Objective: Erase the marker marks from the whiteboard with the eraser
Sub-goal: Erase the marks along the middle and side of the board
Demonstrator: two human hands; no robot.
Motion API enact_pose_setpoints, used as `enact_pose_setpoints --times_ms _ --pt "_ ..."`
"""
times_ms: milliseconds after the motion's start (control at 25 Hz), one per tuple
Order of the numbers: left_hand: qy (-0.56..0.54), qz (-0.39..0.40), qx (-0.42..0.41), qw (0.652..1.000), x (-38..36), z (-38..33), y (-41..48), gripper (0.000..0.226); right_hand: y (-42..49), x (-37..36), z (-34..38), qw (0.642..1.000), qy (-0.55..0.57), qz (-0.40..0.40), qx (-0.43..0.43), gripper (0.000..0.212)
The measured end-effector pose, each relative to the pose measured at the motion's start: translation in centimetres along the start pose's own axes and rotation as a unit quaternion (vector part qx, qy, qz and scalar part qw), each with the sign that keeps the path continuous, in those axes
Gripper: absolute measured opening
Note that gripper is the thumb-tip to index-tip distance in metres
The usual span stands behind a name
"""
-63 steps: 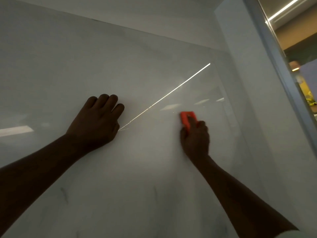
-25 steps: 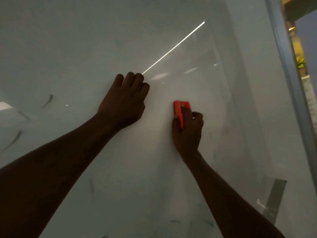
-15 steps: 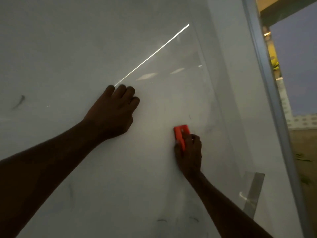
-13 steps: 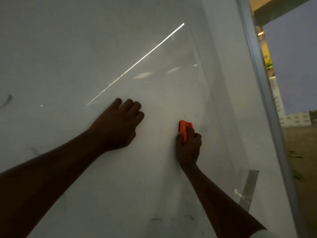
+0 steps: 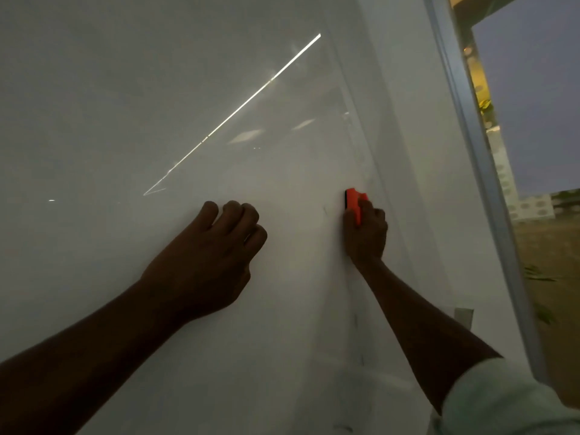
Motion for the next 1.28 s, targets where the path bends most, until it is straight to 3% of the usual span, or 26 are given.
enact_pose_setpoints --times_ms 40,80,200,280,320,440,520,600,680,760,800,880,960,1040,1120,1200,1280 --pt "-0.001 0.005 0.003 1.0 0.1 0.0 0.0 0.039 0.6 -0.7 1.4 0.999 0.005 -0.005 -0.032 0.051" --pt "0.002 0.008 0.005 1.0 0.1 0.1 -0.1 0.039 0.2 -1.4 3.2 1.0 0.021 -0.011 0.004 0.051" --pt "0.008 0.008 0.003 1.0 -0.1 0.0 -0.1 0.037 -4.4 -2.7 6.5 0.975 0.032 0.013 0.219 0.051" --pt "0.008 0.005 0.003 1.0 -0.3 0.1 0.0 0.038 -4.3 -2.3 5.0 0.967 0.009 0.018 0.255 0.051" --pt "0.009 0.005 0.003 1.0 -0.3 0.1 0.1 0.037 -2.7 -1.8 3.9 0.975 0.006 0.012 0.22 0.051" --pt "0.011 0.027 0.002 1.0 0.4 -0.1 0.2 0.037 0.5 0.0 0.0 0.999 -0.024 0.012 -0.033 0.054" --pt "0.012 0.044 0.002 0.999 0.8 -0.2 0.2 0.039 -2.3 0.1 -0.8 0.997 -0.026 0.01 -0.065 0.055" --pt "0.011 0.047 0.0 0.999 0.9 -0.1 0.2 0.04 -9.7 -0.1 -0.7 0.998 -0.006 0.022 0.052 0.056" --pt "0.012 0.044 -0.002 0.999 0.8 -0.1 0.2 0.04 -17.8 0.5 -2.6 0.978 -0.02 0.096 0.185 0.058" --pt "0.015 0.035 0.0 0.999 0.5 -0.1 0.0 0.039 -17.3 1.1 -5.2 0.959 -0.043 0.105 0.261 0.054" --pt "0.018 0.03 -0.001 0.999 0.3 -0.1 0.0 0.039 -14.1 0.9 -6.2 0.966 -0.062 0.067 0.24 0.054" --pt "0.017 0.024 -0.003 1.0 0.0 -0.2 0.0 0.039 -5.8 0.8 -7.7 0.993 -0.091 0.001 0.071 0.055" --pt "0.011 0.017 -0.003 1.0 -0.2 -0.2 0.0 0.039 1.3 0.5 -8.8 0.99 -0.088 0.028 -0.103 0.051" --pt "0.012 0.012 -0.001 1.0 -0.2 0.0 0.2 0.038 3.4 -0.2 -8.7 0.983 -0.076 0.041 -0.164 0.047" --pt "0.012 0.015 0.0 1.0 -0.1 -0.1 0.2 0.038 0.8 -0.3 -7.3 0.99 -0.068 0.025 -0.122 0.048" --pt "0.015 0.02 0.001 1.0 0.0 -0.1 0.1 0.037 -6.0 -0.2 -5.8 0.999 -0.041 0.017 -0.003 0.049" --pt "0.017 0.021 -0.002 1.0 0.1 -0.2 0.2 0.036 -13.4 0.4 -5.7 0.989 -0.037 0.059 0.128 0.048"
Point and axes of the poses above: each hand's wrist, its own y-axis towards the middle knuckle, its own x-axis out of the back of the hand, z = x × y, the point moved 3 cm from there along y, towards the middle knuckle, and after that the axes turned 8 degrees about -x, right-handed, at the moved point
